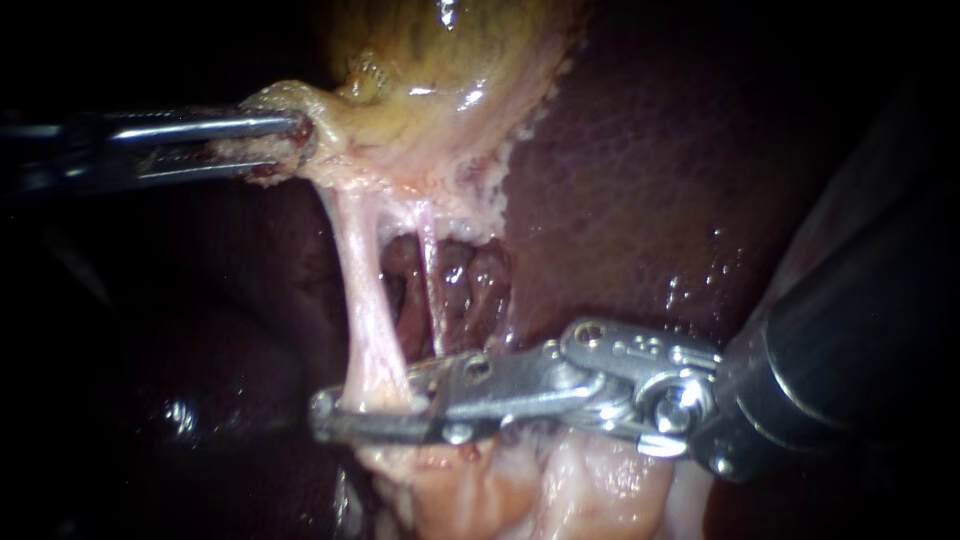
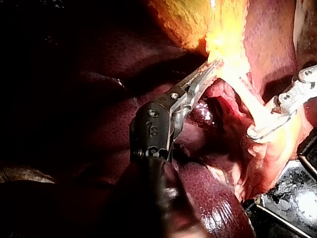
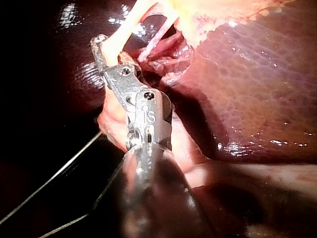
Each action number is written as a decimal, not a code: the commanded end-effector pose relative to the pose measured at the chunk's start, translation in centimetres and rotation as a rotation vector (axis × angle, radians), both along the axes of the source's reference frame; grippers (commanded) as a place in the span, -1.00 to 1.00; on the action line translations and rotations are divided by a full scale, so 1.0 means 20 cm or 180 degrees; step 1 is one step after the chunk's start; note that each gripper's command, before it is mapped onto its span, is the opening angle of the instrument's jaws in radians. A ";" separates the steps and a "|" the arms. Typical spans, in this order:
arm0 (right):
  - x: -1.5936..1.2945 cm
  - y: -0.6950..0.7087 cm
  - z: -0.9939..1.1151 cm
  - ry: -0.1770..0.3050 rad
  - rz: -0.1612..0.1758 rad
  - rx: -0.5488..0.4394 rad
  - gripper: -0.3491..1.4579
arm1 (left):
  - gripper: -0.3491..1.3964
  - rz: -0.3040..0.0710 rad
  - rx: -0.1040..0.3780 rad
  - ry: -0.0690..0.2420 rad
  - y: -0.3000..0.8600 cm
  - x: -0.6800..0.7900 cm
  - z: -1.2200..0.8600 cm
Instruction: Going back first clip left tube
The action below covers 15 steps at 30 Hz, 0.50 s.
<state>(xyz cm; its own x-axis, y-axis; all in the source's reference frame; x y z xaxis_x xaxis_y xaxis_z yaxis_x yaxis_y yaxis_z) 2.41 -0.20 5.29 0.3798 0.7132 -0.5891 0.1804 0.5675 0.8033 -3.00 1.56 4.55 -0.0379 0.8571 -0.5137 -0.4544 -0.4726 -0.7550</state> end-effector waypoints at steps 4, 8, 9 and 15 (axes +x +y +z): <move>0.000 0.000 0.000 0.0001 -0.0002 0.0000 -1.00 | -1.00 -0.0001 0.0000 0.0003 0.000 0.000 0.000; 0.000 0.000 0.000 0.0010 0.0000 0.0003 -0.79 | -1.00 -0.0001 0.0000 0.0002 0.000 0.000 0.000; 0.000 0.000 0.000 0.0021 0.0019 0.0005 -0.60 | -1.00 0.0000 0.0000 0.0002 0.000 0.000 0.000; 0.002 0.000 0.006 0.0027 0.0167 -0.0098 -0.09 | -1.00 0.0001 0.0000 0.0002 -0.001 0.001 0.000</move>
<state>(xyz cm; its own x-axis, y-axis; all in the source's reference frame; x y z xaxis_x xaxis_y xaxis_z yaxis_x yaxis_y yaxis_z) 2.46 -0.19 5.43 0.3340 0.7120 -0.6177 0.1518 0.6061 0.7807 -2.97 1.55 4.54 -0.0377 0.8573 -0.5133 -0.4557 -0.4719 -0.7547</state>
